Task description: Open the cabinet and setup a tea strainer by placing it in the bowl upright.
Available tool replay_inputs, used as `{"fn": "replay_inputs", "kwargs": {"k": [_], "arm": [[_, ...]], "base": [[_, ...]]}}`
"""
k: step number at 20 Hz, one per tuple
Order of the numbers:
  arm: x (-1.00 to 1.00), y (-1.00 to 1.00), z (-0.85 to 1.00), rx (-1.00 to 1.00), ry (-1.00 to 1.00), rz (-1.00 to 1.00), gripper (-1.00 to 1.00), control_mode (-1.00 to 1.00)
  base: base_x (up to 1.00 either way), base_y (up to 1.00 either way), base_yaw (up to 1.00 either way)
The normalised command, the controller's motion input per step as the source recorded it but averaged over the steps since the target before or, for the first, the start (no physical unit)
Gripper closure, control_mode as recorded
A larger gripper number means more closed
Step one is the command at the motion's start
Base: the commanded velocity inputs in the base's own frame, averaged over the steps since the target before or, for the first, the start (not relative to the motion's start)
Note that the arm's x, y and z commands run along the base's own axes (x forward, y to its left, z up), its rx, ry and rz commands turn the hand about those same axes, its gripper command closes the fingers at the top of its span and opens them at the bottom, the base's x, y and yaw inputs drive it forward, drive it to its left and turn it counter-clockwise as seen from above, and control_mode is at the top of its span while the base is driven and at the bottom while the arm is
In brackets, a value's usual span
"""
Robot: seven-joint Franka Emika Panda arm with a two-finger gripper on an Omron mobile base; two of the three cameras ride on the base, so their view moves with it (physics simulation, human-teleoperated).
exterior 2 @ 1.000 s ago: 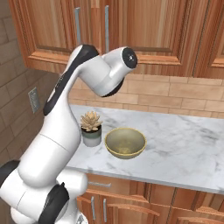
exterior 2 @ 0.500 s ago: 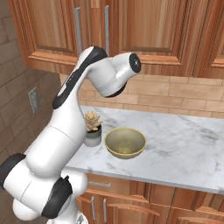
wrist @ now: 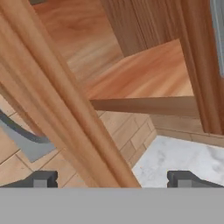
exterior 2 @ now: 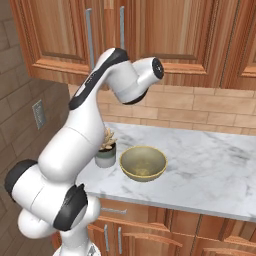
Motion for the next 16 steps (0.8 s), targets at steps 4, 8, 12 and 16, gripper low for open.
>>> {"fn": "replay_inputs", "kwargs": {"k": [4, 8, 12, 16], "arm": [[0.24, 0.04, -0.05, 0.0, 0.0, 0.04, -1.0, -1.0], [0.12, 0.09, -0.02, 0.0, 0.0, 0.07, -1.0, -1.0], [0.0, 0.2, 0.0, 0.0, 0.0, 0.12, -1.0, -1.0], [0.0, 0.25, 0.0, 0.0, -0.01, 0.13, -1.0, -1.0]], "base": [[0.0, 0.0, 0.0], [0.0, 0.0, 0.0], [0.0, 0.0, 0.0], [0.0, 0.0, 0.0]]}}
